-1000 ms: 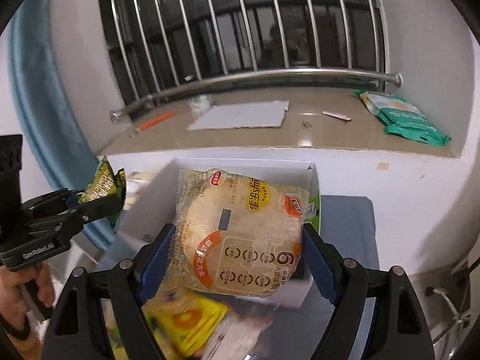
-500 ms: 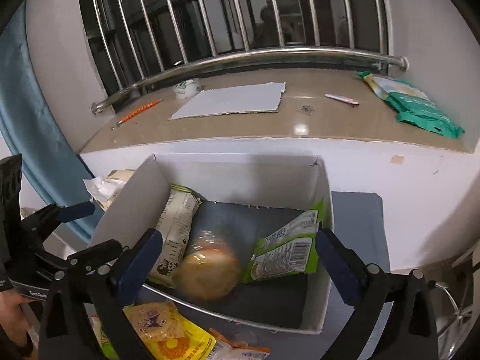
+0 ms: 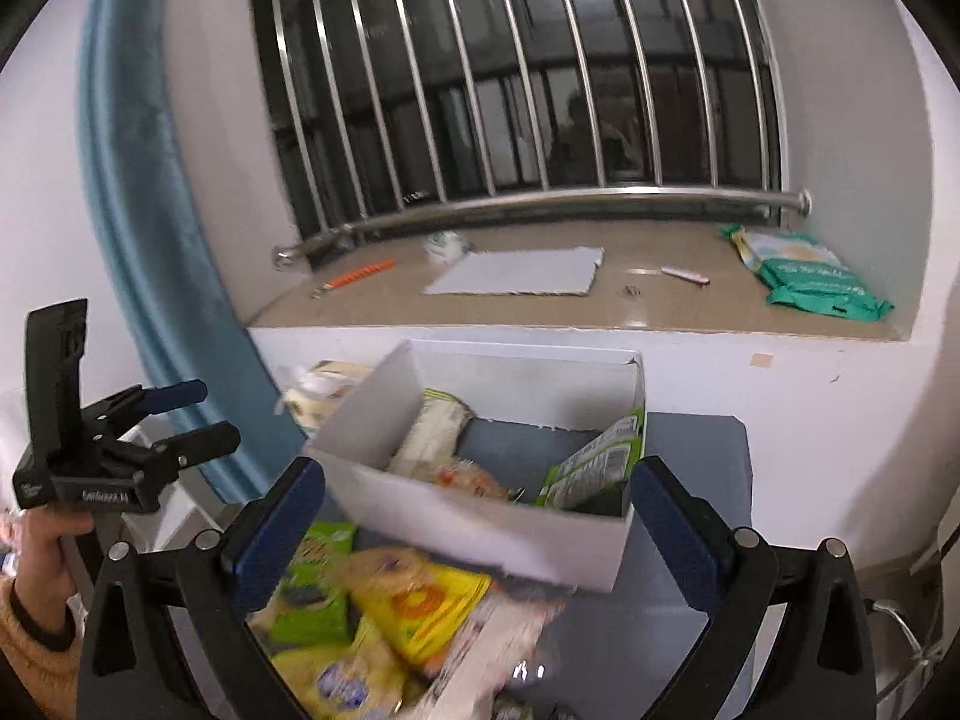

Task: Organize snacks
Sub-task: 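Grasp the dark foil packet with the right gripper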

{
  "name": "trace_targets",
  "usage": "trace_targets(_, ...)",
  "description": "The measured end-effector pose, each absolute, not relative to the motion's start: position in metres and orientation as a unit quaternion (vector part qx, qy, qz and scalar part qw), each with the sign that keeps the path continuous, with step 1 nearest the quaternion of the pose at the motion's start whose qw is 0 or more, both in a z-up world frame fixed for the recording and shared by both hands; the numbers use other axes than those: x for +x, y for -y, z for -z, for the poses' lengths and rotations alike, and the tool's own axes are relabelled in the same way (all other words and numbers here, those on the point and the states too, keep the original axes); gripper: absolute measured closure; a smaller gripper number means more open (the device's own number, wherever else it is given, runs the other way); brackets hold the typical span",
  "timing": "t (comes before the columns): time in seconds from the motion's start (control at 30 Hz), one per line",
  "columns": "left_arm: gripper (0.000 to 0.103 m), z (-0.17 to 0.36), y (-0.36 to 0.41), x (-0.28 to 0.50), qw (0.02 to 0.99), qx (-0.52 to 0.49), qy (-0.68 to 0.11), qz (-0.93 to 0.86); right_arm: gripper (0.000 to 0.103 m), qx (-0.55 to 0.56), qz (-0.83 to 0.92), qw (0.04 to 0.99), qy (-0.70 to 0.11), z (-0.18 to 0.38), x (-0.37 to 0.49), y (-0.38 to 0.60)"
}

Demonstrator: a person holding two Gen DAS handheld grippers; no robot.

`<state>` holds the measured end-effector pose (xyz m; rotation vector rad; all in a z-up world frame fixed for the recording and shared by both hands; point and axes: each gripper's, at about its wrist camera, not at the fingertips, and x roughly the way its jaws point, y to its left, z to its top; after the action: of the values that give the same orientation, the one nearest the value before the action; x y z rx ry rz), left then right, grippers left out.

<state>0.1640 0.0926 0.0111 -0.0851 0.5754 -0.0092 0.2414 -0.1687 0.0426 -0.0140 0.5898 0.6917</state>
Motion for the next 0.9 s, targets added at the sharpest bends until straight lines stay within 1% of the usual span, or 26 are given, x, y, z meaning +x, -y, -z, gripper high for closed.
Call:
trace_targets(0.17, 0.000, -0.002, -0.078, 0.100, 0.962, -0.054, -0.268, 0.001, 0.000, -0.004, -0.339, 0.902, -0.266, -0.037, 0.185, 0.199)
trace_targets(0.23, 0.000, 0.010, -0.068, 0.079, 0.959, -0.056, -0.278, -0.002, 0.000, 0.000, -0.332, 0.907, -0.261, -0.029, 0.165, 0.212)
trace_targets(0.43, 0.000, 0.042, -0.051, 0.025, 0.958, -0.098, -0.268, 0.012, 0.000, 0.028, -0.293, 0.909, -0.294, 0.015, 0.126, 0.245)
trace_targets(0.53, 0.000, 0.048, -0.045, 0.019, 0.957, -0.097, -0.274, 0.017, 0.000, 0.049, -0.283, 0.900, -0.328, 0.041, 0.118, 0.257)
trace_targets(0.6, 0.000, 0.047, -0.042, 0.019, 0.958, -0.090, -0.272, 0.010, 0.000, 0.043, -0.281, 0.892, -0.352, 0.054, 0.119, 0.259)
trace_targets(0.77, 0.000, 0.046, -0.035, 0.021, 0.959, -0.081, -0.270, 0.017, 0.000, 0.038, -0.265, 0.891, -0.366, 0.068, 0.125, 0.257)
trace_targets(0.9, 0.000, 0.049, -0.032, 0.022, 0.959, -0.077, -0.274, 0.018, 0.000, 0.061, -0.260, 0.887, -0.375, 0.076, 0.138, 0.259)
